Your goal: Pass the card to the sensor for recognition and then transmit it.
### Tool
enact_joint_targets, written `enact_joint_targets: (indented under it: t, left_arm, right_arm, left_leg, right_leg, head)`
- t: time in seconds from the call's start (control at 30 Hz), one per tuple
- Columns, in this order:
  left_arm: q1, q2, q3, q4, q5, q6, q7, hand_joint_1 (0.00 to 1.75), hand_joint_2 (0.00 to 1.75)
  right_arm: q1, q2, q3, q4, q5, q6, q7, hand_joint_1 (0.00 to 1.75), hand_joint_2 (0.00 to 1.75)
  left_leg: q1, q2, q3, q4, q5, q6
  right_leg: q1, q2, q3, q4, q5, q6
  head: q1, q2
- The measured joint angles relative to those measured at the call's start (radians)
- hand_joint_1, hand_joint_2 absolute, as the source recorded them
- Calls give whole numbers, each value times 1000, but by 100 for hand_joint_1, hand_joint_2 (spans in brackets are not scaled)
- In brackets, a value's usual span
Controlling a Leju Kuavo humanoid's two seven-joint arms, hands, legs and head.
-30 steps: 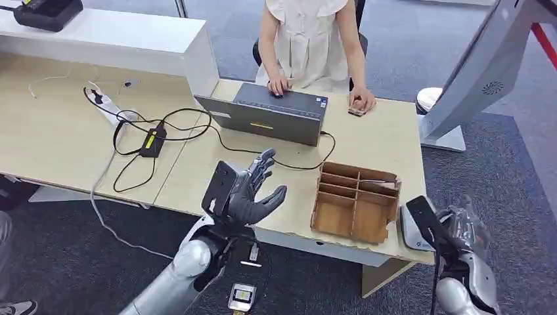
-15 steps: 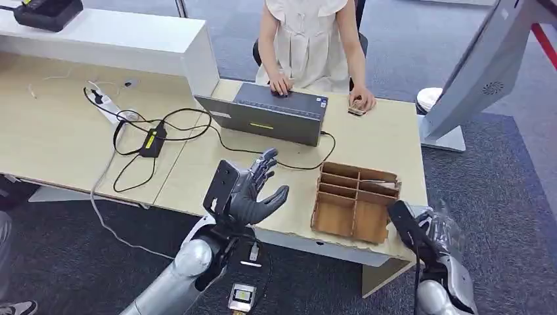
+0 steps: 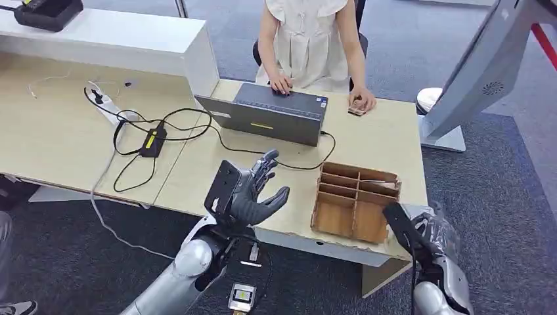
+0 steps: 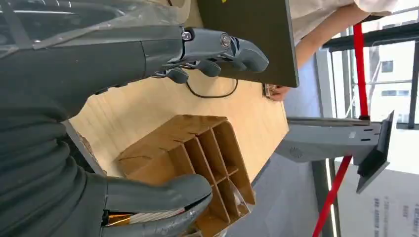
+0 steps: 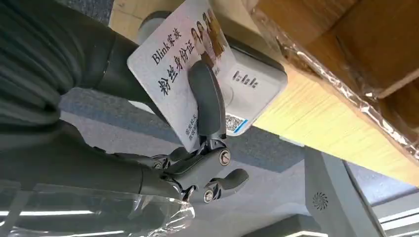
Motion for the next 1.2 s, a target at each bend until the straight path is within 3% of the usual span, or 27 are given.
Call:
enact_joint_targets:
  t: [0.33,0.7,1.0,1.2]
  left_arm:
    - [2,0,0,0,-1,0,2,0,175]
    - [2,0,0,0,-11,13,2,0,175]
    - [1,0,0,0,-10,17,-2,0,175]
    - [2,1,0,0,-15,5,-1,0,175]
  right_arm:
    - [4,-3,3,-14,-15,-12,-4,175,175]
    - [-6,-48,-32,-82,-35,-18,-3,175,175]
    - [-25,-51,-40,-85,-54,-18,-34,175,175]
    - [-32,-48,-48,-120,-91,-75,-72,175,175]
  left_leg:
    - [0,0,0,0,0,0]
    - [0,0,0,0,0,0]
    - [0,0,0,0,0,0]
    - [0,0,0,0,0,0]
  right_leg:
    - [0,0,0,0,0,0]
    - [0,0,0,0,0,0]
    - [0,0,0,0,0,0]
    - [0,0,0,0,0,0]
  head:
    - [0,0]
    - [0,0]
    - [0,0]
    - [0,0]
